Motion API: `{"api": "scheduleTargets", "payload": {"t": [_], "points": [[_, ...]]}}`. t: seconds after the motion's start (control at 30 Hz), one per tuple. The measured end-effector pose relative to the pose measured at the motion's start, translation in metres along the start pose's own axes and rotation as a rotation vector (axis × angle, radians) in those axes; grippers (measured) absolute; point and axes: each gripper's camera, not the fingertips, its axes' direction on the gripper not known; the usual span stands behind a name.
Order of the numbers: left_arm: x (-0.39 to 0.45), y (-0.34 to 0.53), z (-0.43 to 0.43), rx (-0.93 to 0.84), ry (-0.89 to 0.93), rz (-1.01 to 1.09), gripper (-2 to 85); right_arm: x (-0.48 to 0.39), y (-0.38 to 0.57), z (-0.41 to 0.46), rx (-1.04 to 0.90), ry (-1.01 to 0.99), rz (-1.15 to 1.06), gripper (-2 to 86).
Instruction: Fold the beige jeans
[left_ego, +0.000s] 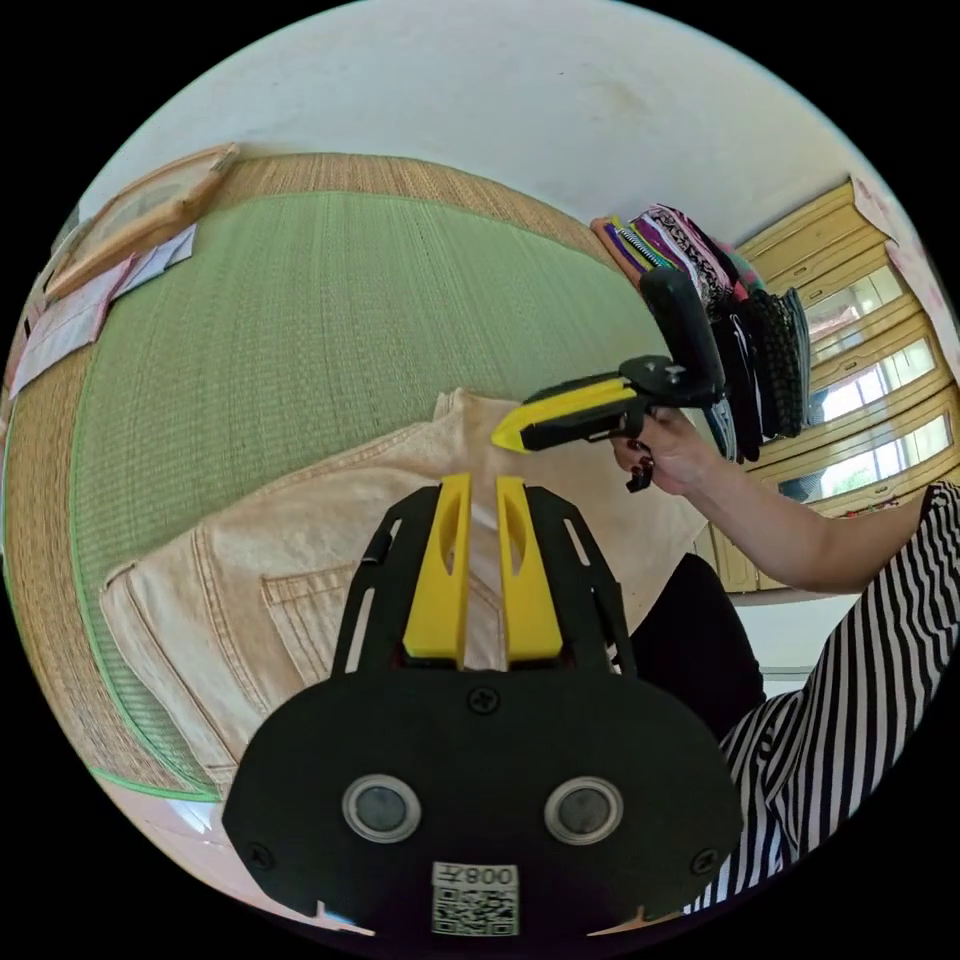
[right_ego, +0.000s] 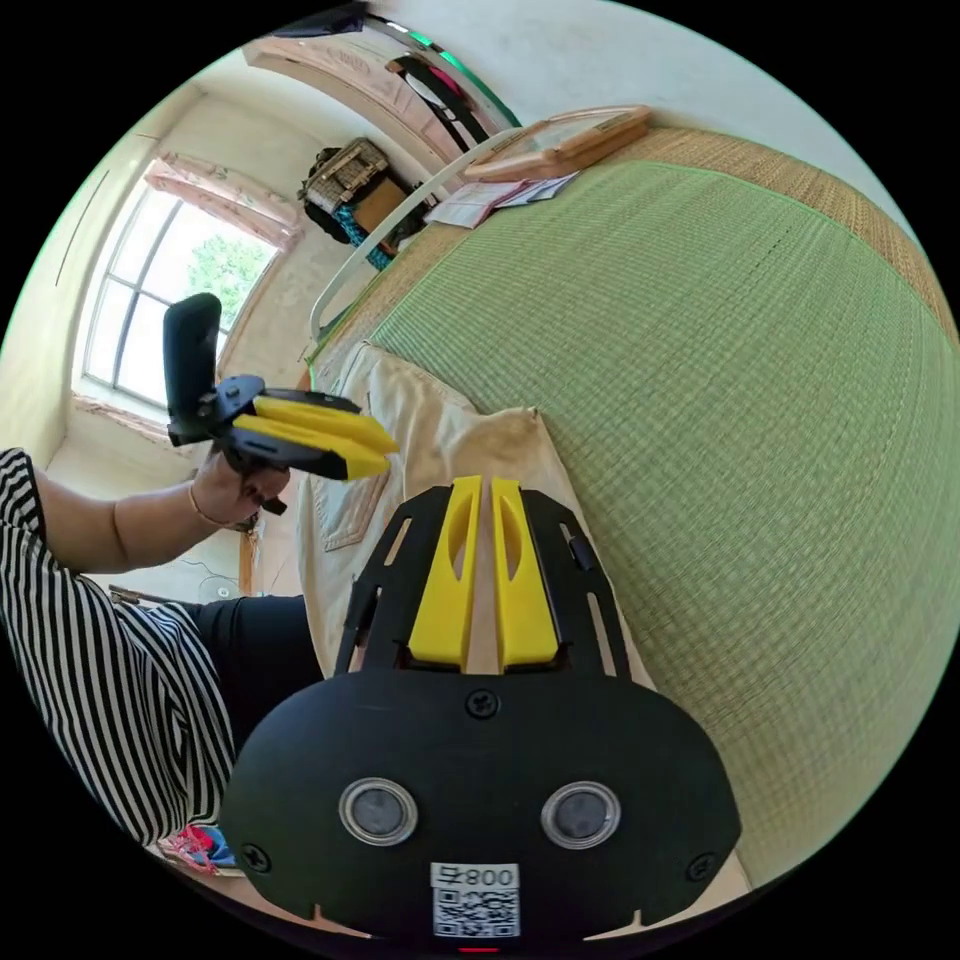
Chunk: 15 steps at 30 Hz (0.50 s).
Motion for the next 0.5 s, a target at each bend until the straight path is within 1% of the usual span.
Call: {"api": "scheduleTargets", "payload": {"t": [0.1,0.23,0.3,0.4,0.5], "points": [[-0.015,-0.011,-0.007,-0.044,-0.04,0.065,6.8,0.0,-0.009,-0.003,0.04,-0.021,0.043,3.4],[-0.031,-0.012,-0.011,-0.143,-0.095,0.112,7.3,-0.002,-0.031,-0.02,0.141,0.062,0.061,6.4],[-0.036,-0.006,-0.018,-0.14,-0.092,0.113,7.5,0.002,-0.045,-0.017,0.111,0.049,0.047,7.1],[-0.048,0.003,-0.033,-0.134,-0.077,0.114,8.6,0.009,-0.067,-0.002,-0.002,0.031,0.035,7.4],[-0.059,0.007,-0.044,-0.158,-0.061,0.135,9.9,0.011,-0.075,-0.005,0.005,-0.042,0.012,6.7]]}}
